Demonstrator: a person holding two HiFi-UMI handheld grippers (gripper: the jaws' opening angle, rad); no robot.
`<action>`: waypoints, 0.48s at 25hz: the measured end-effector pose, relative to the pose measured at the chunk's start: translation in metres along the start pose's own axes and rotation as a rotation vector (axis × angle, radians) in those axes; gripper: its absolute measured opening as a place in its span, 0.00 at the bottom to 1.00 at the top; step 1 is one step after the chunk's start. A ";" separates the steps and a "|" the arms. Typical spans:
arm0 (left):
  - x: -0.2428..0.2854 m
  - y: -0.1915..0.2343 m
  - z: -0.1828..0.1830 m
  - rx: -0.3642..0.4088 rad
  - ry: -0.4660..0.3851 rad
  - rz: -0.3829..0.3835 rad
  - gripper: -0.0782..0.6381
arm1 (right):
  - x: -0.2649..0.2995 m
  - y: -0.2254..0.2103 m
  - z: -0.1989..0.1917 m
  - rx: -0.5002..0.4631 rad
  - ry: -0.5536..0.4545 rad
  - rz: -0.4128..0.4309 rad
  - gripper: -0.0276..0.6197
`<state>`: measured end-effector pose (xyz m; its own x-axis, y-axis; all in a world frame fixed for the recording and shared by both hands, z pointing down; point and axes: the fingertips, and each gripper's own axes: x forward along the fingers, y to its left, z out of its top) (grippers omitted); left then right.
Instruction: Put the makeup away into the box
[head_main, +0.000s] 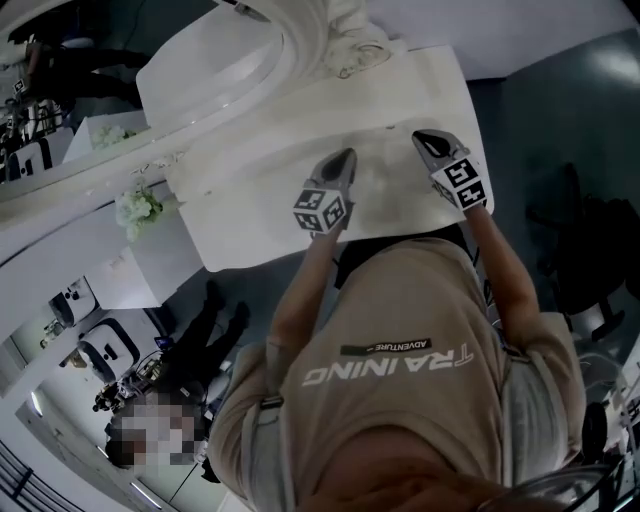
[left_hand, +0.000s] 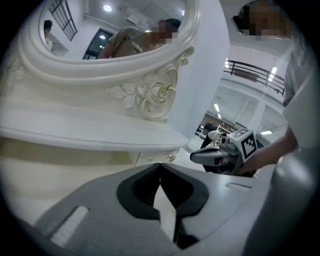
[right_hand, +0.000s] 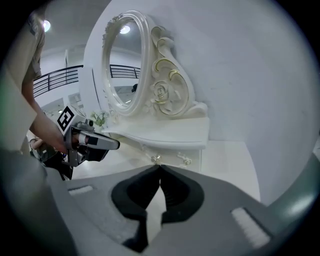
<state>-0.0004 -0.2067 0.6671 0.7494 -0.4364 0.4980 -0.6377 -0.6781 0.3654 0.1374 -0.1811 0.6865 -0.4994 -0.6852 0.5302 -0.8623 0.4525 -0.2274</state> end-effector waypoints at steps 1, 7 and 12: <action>-0.006 -0.003 0.001 0.042 0.004 -0.006 0.12 | -0.002 0.007 0.003 0.002 0.001 0.001 0.05; -0.056 -0.017 0.016 0.140 -0.046 -0.076 0.12 | -0.006 0.063 0.020 0.030 -0.018 -0.004 0.05; -0.106 -0.018 0.040 0.232 -0.127 -0.071 0.12 | -0.013 0.108 0.041 0.002 -0.056 -0.011 0.05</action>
<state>-0.0611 -0.1716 0.5768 0.8162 -0.4437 0.3700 -0.5361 -0.8204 0.1989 0.0476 -0.1467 0.6217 -0.4935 -0.7211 0.4862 -0.8680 0.4437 -0.2229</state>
